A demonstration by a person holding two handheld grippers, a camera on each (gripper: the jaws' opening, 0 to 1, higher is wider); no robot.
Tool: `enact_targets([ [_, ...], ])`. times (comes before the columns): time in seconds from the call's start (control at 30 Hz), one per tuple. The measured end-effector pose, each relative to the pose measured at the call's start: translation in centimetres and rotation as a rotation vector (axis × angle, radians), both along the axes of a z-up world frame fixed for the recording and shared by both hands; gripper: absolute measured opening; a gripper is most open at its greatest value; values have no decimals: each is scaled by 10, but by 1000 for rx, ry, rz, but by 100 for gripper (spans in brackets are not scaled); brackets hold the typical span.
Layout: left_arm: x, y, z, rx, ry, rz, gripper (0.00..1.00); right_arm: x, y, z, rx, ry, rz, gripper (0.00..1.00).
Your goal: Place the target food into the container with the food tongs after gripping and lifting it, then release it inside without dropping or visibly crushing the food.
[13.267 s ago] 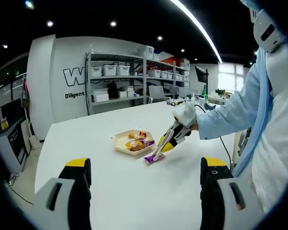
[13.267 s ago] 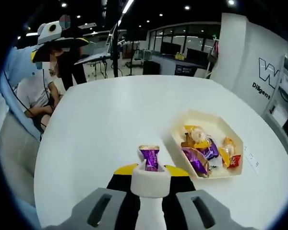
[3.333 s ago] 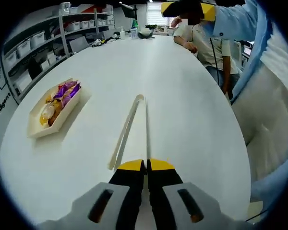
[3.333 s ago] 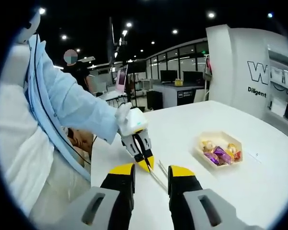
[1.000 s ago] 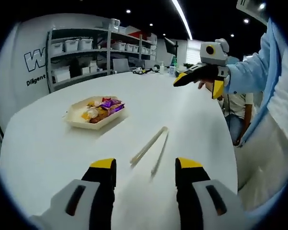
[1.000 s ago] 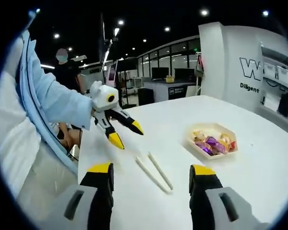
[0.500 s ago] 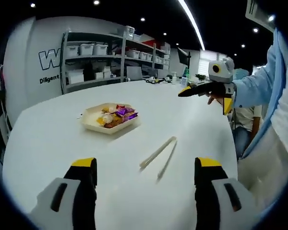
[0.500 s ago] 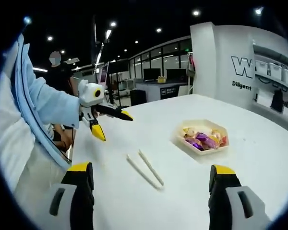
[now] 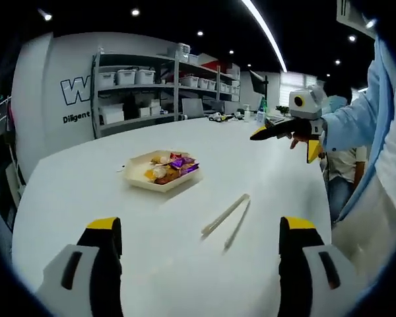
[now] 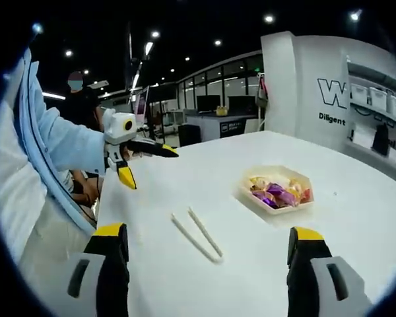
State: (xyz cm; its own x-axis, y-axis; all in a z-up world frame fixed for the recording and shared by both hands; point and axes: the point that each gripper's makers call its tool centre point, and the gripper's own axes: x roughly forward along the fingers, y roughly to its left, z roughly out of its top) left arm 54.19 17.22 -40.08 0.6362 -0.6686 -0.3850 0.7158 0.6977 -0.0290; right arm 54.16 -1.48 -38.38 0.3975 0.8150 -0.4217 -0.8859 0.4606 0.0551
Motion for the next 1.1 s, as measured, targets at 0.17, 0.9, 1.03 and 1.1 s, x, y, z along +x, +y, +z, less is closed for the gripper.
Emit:
enact_targets([
  [0.17,-6,1,4,-13,2,14,92,2,0,0,5,-1,2,99],
  [0.9,-20,6,18,-55,-30,53,90,5,-6,2,5,-7,1,97],
  [1.03,-18,8,20,-59,-35,56,89,7,-9,3,4,-10,-7,97],
  [1.1,-17,7,21,-57,-36,55,89,7,-11,3,3,-11,-10,97],
])
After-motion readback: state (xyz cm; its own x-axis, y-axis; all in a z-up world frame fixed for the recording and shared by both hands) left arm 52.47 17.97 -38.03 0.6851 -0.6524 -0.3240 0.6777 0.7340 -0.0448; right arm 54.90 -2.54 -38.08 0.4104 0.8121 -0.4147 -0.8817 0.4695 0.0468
